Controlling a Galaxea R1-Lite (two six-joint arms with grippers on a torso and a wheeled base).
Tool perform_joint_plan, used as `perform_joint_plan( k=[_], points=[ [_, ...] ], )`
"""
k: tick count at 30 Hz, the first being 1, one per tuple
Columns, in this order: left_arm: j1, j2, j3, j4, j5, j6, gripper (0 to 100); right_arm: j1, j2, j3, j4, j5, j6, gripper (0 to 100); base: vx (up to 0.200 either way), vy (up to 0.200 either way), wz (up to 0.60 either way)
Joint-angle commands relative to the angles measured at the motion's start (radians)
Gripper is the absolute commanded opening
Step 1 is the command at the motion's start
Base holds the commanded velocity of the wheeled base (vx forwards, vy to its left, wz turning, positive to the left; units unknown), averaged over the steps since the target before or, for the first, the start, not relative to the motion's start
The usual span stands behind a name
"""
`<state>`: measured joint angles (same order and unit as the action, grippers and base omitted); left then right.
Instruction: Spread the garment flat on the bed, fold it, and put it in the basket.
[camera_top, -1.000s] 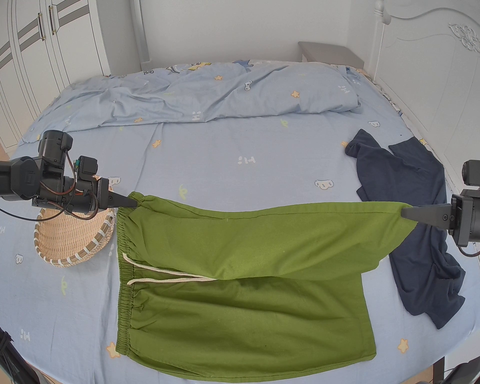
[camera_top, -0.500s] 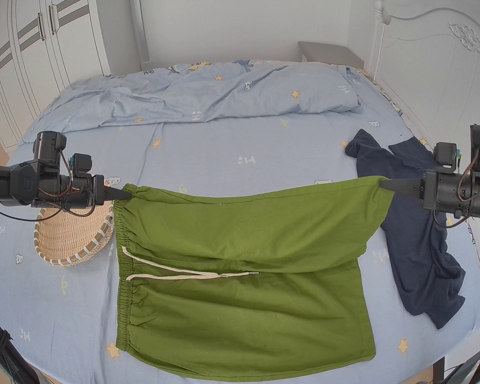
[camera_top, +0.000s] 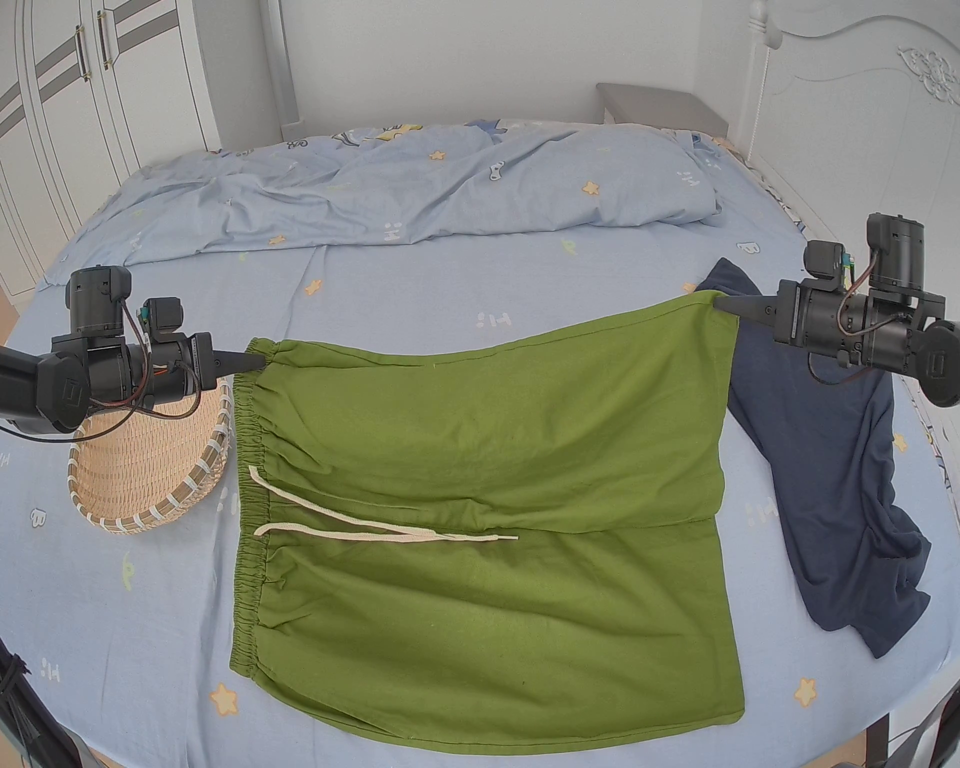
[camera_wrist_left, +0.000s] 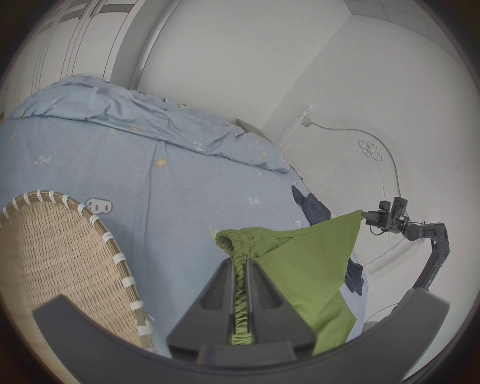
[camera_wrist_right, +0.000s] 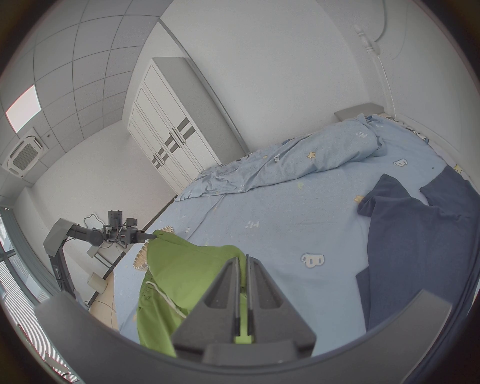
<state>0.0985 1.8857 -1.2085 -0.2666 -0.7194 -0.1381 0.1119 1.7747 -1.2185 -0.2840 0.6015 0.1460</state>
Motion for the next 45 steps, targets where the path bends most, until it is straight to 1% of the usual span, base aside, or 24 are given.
perform_joint_plan(
  k=[1, 4, 5, 13, 21, 24, 25, 26, 29, 33, 45],
  points=[
    [0.0, 0.059, 0.009, -0.065, 0.006, -0.034, 0, -0.017, 0.141, -0.098, -0.003, -0.006, 0.0, 0, 0.0, 0.0, 0.0],
    [0.0, 0.079, 0.006, -0.097, 0.006, -0.04, 0, -0.018, 0.164, -0.121, -0.003, -0.009, 0.001, 0, 0.0, 0.0, 0.0],
    [0.0, 0.102, 0.001, -0.132, 0.008, -0.051, 0, -0.018, 0.189, -0.15, -0.003, -0.009, 0.001, 0, 0.0, 0.0, 0.0],
    [0.0, 0.179, -0.026, -0.27, 0.012, -0.089, 0, -0.044, 0.285, -0.268, 0.008, -0.014, 0.001, 0, 0.0, 0.0, 0.0],
    [-0.002, 0.243, -0.098, -0.28, 0.018, -0.09, 0, -0.049, 0.382, -0.378, 0.034, -0.017, 0.007, 0, 0.0, 0.0, 0.0],
    [-0.006, 0.271, -0.129, -0.281, 0.055, -0.09, 0, -0.049, 0.407, -0.417, 0.055, -0.017, 0.007, 0, 0.0, 0.0, 0.0],
    [-0.006, 0.271, -0.129, -0.281, 0.055, -0.09, 0, -0.049, 0.407, -0.417, 0.055, -0.017, 0.007, 0, 0.0, 0.0, 0.0],
    [-0.01, 0.293, -0.154, -0.281, 0.078, -0.09, 0, -0.047, 0.42, -0.437, 0.065, -0.017, 0.007, 0, 0.0, 0.0, 0.0],
    [-0.011, 0.311, -0.175, -0.278, 0.087, -0.092, 0, -0.047, 0.443, -0.467, 0.08, -0.023, 0.009, 0, 0.0, 0.0, 0.0],
    [-0.013, 0.319, -0.184, -0.276, 0.087, -0.092, 0, -0.047, 0.466, -0.484, 0.085, -0.072, 0.007, 0, 0.0, 0.0, 0.0],
    [-0.016, 0.365, -0.215, -0.275, 0.092, -0.095, 0, -0.047, 0.516, -0.484, 0.088, -0.077, 0.011, 0, 0.0, 0.0, 0.0]
  ],
)
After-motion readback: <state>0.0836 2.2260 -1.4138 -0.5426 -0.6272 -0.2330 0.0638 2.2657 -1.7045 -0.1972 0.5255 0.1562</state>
